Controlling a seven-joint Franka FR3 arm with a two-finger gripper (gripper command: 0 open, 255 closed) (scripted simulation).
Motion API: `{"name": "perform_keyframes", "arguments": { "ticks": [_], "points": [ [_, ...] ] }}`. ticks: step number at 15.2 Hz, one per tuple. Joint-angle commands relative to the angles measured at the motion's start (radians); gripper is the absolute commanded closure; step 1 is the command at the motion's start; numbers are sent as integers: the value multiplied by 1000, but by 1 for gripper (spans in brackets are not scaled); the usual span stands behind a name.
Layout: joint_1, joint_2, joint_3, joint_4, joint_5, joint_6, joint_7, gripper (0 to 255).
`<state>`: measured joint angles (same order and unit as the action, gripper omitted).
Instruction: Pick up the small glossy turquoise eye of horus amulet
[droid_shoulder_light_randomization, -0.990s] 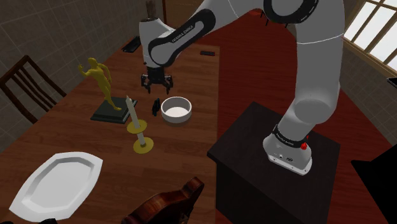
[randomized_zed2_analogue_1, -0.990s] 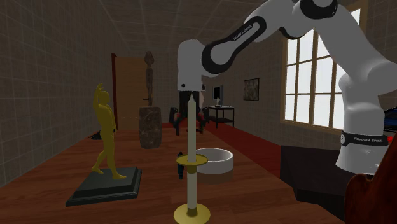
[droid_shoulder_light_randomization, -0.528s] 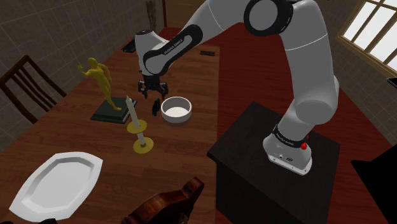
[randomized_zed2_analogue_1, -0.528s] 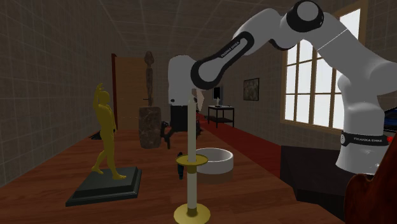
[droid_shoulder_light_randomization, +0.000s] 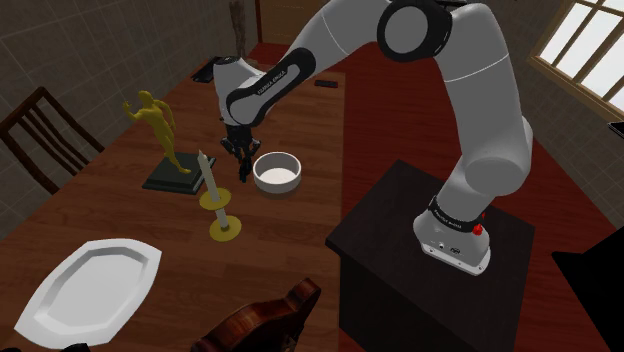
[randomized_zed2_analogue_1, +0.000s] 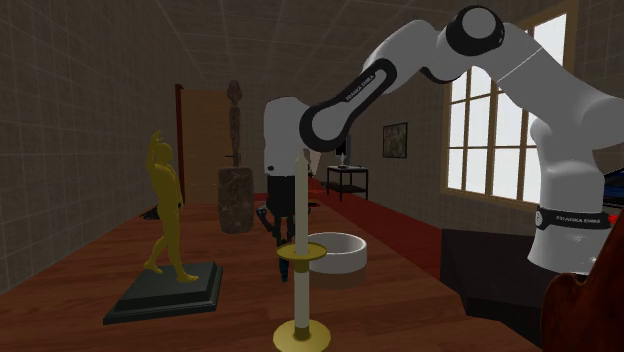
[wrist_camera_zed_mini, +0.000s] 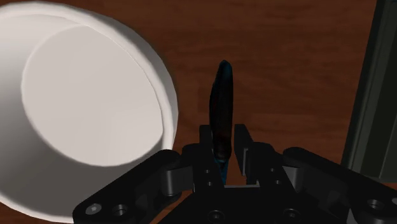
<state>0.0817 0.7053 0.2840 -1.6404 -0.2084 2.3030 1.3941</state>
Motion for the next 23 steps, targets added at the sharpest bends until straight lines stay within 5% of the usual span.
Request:
{"name": "perform_keyframes", "arguments": {
  "ticks": [1, 23],
  "points": [
    [0, 1, 0, 0, 0, 1, 0, 255],
    [-20, -122, 28, 18, 37, -138, -20, 255]
  ]
}}
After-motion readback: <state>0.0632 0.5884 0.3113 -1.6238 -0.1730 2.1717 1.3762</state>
